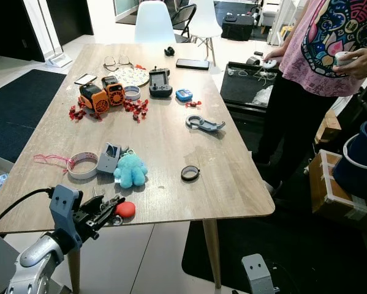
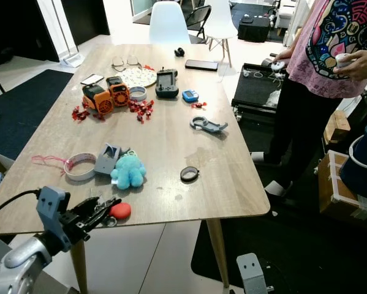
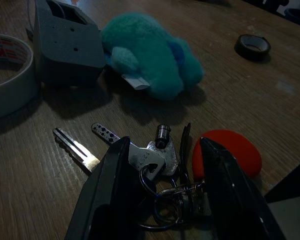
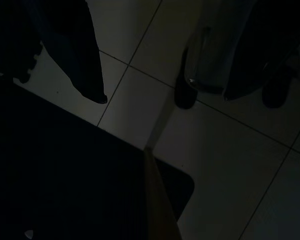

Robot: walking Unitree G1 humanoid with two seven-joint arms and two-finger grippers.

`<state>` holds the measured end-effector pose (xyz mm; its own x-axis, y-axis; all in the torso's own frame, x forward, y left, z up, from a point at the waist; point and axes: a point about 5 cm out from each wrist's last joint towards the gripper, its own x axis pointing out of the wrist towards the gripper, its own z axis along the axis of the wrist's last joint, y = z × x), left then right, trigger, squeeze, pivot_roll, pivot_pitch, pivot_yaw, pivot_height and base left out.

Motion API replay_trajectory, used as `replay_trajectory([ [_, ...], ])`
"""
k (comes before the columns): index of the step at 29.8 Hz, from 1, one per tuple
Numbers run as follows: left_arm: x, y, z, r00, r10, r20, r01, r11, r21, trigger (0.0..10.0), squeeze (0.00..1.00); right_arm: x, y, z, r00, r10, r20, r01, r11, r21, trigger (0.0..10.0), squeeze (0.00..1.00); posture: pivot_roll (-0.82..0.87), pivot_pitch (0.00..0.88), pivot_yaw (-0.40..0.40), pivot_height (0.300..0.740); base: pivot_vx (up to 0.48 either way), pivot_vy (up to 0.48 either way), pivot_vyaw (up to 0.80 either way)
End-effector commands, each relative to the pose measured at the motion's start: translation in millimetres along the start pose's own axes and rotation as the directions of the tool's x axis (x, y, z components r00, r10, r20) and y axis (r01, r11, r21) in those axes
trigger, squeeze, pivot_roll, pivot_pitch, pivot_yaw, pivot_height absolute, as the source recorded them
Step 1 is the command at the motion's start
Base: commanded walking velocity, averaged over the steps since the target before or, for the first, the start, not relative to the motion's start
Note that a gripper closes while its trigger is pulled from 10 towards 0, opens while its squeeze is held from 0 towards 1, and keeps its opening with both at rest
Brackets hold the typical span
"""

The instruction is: Hang keys on a hook

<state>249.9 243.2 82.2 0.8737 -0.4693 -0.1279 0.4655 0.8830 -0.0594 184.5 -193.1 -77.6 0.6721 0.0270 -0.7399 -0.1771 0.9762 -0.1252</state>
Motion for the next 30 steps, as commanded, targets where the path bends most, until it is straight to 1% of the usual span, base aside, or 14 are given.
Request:
replay_trajectory([
  [1,-8.6,6.0,-12,0.996,0.026,-0.080,-0.028,0.999,-0.016,10.0,0.00,-1.4,-1.5,-4,1.000,-0.006,-0.010,0.006,1.000,0.013,10.0,0.00,0.03,0.073,-0.027,0.740,0.000,0.000,0.00],
  [2,-8.5,6.7,-13,0.996,0.034,-0.083,-0.036,0.999,-0.015,10.0,0.00,-1.4,-1.5,-4,1.000,-0.006,-0.010,0.006,1.000,0.013,10.0,0.00,0.03,0.073,-0.027,0.740,0.000,0.000,0.00],
  [3,-8.2,7.4,-14,0.995,0.043,-0.085,-0.045,0.999,-0.013,5.8,0.00,-1.4,-1.5,-4,1.000,-0.006,-0.009,0.006,1.000,0.014,10.0,0.00,0.03,0.073,-0.027,0.740,0.000,0.000,0.00],
  [5,-8.0,7.8,-14,0.995,0.048,-0.086,-0.050,0.999,-0.013,5.8,0.00,-1.3,-1.5,-4,1.000,-0.006,-0.009,0.007,1.000,0.014,10.0,0.00,0.03,0.073,-0.027,0.740,0.000,0.000,0.00],
  [6,-7.7,8.0,-15,0.995,0.055,-0.088,-0.056,0.998,-0.009,1.5,0.00,-1.4,-1.6,-4,1.000,-0.007,-0.009,0.007,1.000,0.014,10.0,0.00,0.03,0.074,-0.026,0.740,0.000,0.000,0.00],
  [7,-7.3,8.0,-15,0.994,0.059,-0.088,-0.060,0.998,-0.008,0.0,0.00,-1.4,-1.7,-4,1.000,-0.007,-0.009,0.008,1.000,0.015,10.0,0.00,0.03,0.075,-0.027,0.740,0.000,0.000,0.00],
  [20,-6.7,7.8,-16,0.994,0.073,-0.084,-0.074,0.997,-0.006,0.0,0.00,-1.8,-2.2,-5,1.000,-0.010,-0.013,0.010,1.000,0.015,10.0,0.00,0.03,0.081,-0.026,0.740,0.000,0.000,0.00],
  [26,-1.7,5.3,-9,0.997,0.065,-0.037,-0.065,0.998,-0.008,0.0,0.00,-1.9,-2.4,-5,1.000,-0.010,-0.014,0.011,1.000,0.015,10.0,0.00,0.03,0.081,-0.026,0.740,0.000,0.000,0.00],
  [27,1.7,4.6,-2,0.998,0.063,-0.003,-0.063,0.998,-0.005,0.0,0.00,-2.0,-2.4,-6,1.000,-0.011,-0.015,0.011,1.000,0.015,10.0,0.00,0.03,0.080,-0.025,0.740,0.000,0.000,0.00],
  [28,4.0,4.7,1,0.997,0.070,0.013,-0.070,0.998,0.004,0.0,0.00,-2.0,-2.5,-6,1.000,-0.011,-0.015,0.011,1.000,0.015,10.0,0.00,0.03,0.080,-0.025,0.740,0.000,0.000,0.00],
  [30,5.5,4.9,3,0.997,0.075,0.023,-0.075,0.997,0.010,0.0,0.00,-2.0,-2.5,-6,1.000,-0.011,-0.015,0.011,1.000,0.015,10.0,0.00,0.03,0.079,-0.026,0.740,0.000,0.000,0.00],
])
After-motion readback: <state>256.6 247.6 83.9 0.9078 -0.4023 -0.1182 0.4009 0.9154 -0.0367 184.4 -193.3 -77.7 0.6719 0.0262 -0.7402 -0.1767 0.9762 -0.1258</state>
